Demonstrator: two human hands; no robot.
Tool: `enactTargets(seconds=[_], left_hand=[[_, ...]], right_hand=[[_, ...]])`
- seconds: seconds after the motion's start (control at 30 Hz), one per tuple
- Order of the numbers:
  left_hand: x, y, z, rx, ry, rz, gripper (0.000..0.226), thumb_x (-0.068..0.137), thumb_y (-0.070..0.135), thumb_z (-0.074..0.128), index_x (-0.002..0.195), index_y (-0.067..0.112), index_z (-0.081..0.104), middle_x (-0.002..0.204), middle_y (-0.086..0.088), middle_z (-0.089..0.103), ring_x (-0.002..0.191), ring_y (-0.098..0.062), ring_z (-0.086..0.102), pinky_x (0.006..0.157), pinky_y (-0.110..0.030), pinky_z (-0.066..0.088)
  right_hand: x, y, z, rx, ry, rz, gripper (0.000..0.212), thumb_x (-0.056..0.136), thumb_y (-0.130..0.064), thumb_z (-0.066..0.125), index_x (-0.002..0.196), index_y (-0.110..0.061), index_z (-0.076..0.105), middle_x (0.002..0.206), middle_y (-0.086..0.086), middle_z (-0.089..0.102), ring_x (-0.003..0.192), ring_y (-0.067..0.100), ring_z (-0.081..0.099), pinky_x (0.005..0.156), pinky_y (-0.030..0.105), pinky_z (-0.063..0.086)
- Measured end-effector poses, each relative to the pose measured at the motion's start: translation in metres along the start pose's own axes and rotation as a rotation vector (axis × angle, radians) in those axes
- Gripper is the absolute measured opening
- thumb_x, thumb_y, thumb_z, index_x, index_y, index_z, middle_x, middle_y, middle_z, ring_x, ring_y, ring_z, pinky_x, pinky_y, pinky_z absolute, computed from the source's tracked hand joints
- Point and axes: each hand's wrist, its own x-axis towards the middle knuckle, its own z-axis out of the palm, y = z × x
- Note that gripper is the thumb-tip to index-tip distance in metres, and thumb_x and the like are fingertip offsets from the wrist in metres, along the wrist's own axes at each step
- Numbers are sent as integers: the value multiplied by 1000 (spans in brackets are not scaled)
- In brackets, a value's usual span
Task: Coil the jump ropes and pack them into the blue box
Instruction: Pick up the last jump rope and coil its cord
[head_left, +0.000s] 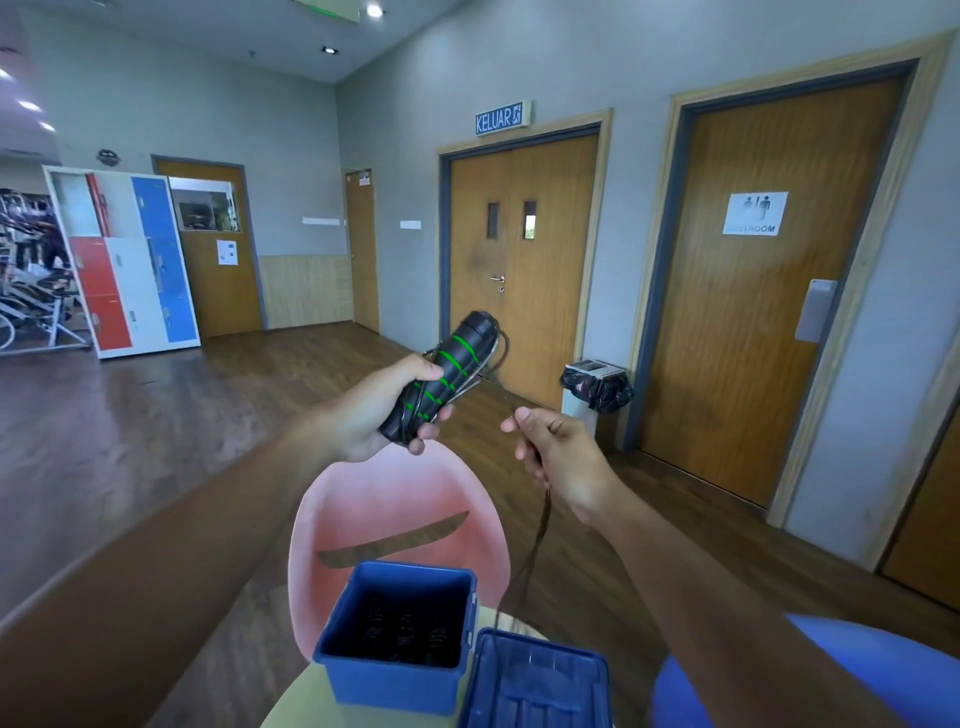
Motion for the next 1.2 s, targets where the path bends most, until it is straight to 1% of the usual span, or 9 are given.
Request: enactTargets(seconds=[0.17,0.3,0.4,0.53,0.63,0.83,1.03,1.1,1.2], left_hand=[[3,17,7,27,201,-2,31,97,37,60,119,16,52,92,-10,59,68,-20,56,51,-29,49],[8,10,2,613,333,91,48,95,47,61,121,17,33,91,-2,59,77,-16,60,61,-32,51],[11,-5,-1,1023,226,146,48,90,50,64,114,23,32,91,-7,61,79,-26,62,62,-34,43],[4,-11,7,1204,85,221,46,82,48,65,113,26,39,89,-2,60,79,-29,60,69,-40,50],[-4,-7,15,1297,5,288,43,77,43,64,111,32,40,81,7,56,75,-28,59,66,-39,50],[-19,8,34,1605,-100,482,73,76,36,59,142,45,28,108,8,53,89,-25,55,63,-33,43],[-35,15,34,1546,-182,652,73,74,41,50,144,49,31,117,16,53,100,-20,54,78,-37,52],[-41,15,32,1362,-221,661,68,76,39,55,142,49,41,122,20,55,104,-12,56,83,-32,51],[-48,16,28,1036,-212,651,51,79,33,68,129,41,65,132,20,61,113,2,60,95,-26,49]], right_hand=[[-12,-4,2,-166,-174,52,25,102,-25,50,105,-4,62,64,-3,54,44,6,40,44,18,34],[-12,-18,-3,-453,-163,-87,28,101,-26,51,81,-9,60,59,-7,52,51,5,41,54,25,35],[-5,-30,-9,-603,-104,-238,28,99,-29,54,75,-16,59,63,-1,54,61,13,45,60,31,37],[5,-50,-20,-654,-66,-295,18,98,-31,58,81,-31,65,74,-10,67,76,13,62,72,32,47],[11,-59,-30,-679,-62,-334,16,96,-31,60,86,-25,70,69,-15,64,71,6,60,73,30,48],[25,-66,-44,-585,-130,-344,10,88,-33,71,79,-32,74,64,-8,66,63,7,57,70,35,50],[21,-56,-56,-243,-202,-258,9,74,-21,81,74,-14,77,63,-1,66,64,8,57,65,19,46],[17,-47,-59,-182,-174,-211,12,80,-17,78,73,-8,74,59,-5,63,55,2,52,58,13,40],[13,-28,-59,-50,-126,-135,19,88,-14,70,71,-6,68,54,-7,59,46,3,41,49,16,32]])
